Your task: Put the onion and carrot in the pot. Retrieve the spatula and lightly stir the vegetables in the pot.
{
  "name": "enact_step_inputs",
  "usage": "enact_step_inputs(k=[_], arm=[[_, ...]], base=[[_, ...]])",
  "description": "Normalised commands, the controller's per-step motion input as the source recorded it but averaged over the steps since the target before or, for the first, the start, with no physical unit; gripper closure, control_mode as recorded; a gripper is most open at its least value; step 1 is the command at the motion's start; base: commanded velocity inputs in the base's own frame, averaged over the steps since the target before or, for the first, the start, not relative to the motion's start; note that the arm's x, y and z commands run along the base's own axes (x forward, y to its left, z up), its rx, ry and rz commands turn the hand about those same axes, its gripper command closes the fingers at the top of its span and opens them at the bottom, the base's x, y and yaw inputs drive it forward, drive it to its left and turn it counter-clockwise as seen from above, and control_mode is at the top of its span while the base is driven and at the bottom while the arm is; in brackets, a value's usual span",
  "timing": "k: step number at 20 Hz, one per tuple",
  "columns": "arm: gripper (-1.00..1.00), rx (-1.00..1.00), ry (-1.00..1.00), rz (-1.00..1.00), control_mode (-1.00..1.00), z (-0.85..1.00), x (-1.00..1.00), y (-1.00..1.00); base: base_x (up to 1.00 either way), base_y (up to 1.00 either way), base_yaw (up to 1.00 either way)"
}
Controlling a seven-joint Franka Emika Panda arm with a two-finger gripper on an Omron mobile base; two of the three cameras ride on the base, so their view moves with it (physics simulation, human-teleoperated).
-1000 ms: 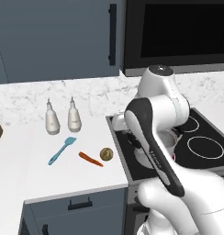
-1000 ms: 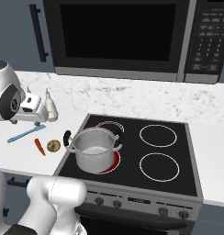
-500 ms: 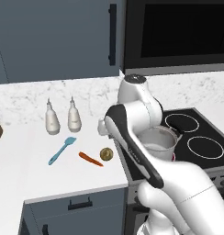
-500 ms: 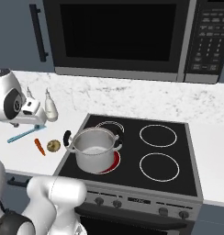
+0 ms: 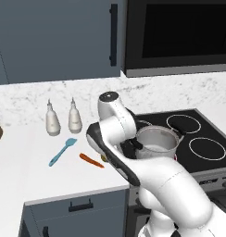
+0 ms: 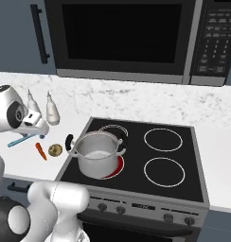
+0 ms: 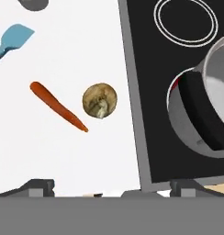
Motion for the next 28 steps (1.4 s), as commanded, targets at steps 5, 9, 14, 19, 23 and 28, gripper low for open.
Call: enact_step_inputs(k=[5,9,14,19,23,28], arm=[[-1.00,-0.06,0.00,-0.20,-1.00,-0.56,0.10,0.04],[-1.00,0.00,0.00,-0.21,-1.00,-0.41,0.02,0.04],[-1.00,0.00,0.00,-0.20,-1.00,-0.30,0.18,0.01],[-1.00,0.00,-0.01,-0.22,-1.00,-0.18,0.22,0.00],[-1.00,0.00,0.00,-0.20,-1.00,-0.04,0.19,-0.02],[-1.00,0.00,0.00,-0.12,-1.00,-0.07,0.27,-0.05]], base=[[0.00,0.00,0.00],[0.00,0.00,0.00],[0.00,0.00,0.00],[0.00,0.00,0.00],[0.00,0.00,0.00],[0.00,0.00,0.00]])
